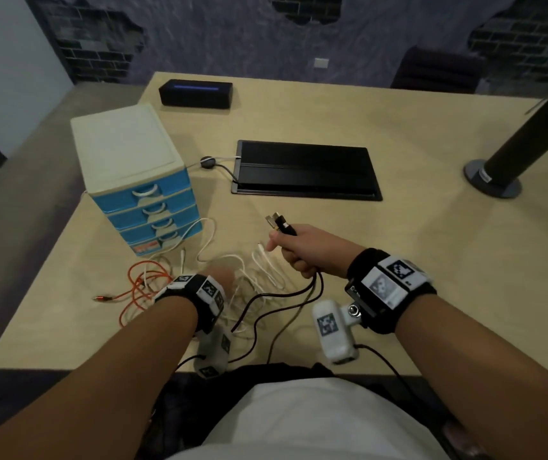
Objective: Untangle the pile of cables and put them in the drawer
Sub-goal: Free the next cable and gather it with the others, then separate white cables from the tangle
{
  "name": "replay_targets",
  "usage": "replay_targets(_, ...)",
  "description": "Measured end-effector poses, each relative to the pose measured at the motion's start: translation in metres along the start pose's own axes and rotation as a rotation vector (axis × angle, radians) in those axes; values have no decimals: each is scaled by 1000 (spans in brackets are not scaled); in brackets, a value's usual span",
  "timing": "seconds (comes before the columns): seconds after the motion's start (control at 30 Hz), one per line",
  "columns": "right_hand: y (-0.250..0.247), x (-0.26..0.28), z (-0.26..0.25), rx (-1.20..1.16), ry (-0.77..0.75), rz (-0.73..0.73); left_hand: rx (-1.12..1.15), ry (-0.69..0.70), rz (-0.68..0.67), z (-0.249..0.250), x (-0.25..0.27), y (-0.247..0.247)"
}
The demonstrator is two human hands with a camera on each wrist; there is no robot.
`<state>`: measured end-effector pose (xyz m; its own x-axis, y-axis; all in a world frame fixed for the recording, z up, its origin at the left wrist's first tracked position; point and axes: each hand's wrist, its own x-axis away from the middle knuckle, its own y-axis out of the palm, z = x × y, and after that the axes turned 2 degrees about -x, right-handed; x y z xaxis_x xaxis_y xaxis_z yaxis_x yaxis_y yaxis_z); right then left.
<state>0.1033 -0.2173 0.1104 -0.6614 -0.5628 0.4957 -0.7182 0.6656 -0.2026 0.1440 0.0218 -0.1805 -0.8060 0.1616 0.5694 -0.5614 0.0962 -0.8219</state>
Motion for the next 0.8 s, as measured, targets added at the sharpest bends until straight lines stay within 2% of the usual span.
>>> replay_targets(0.03,0,-2,0,0,-9,32,27,-93,5,0,36,-25)
replay_targets(0.07,1,-3,-1,3,-19,71,183,-184,73,19,85,-63)
replay_targets(0.1,2,-5,-2,3,-32,111,234,-180,160,35,117,-99)
replay_targets(0.17,4,-10,-5,-2,-73,188,330,-152,374,40,146,-140)
replay_targets(0.2,6,-13,-7,-9,-101,224,360,-153,427,39,158,-158)
replay_targets(0.37,20,-27,-23,-176,-263,346,434,-24,499,24,196,-210)
replay_targets(0.53,35,-40,-34,-96,-466,415,577,106,531,25,237,-242)
replay_targets(0.73,52,-52,-45,-97,-551,317,861,82,654,19,263,-249)
replay_targets(0.8,58,-50,-53,-165,-582,274,955,78,677,16,262,-243)
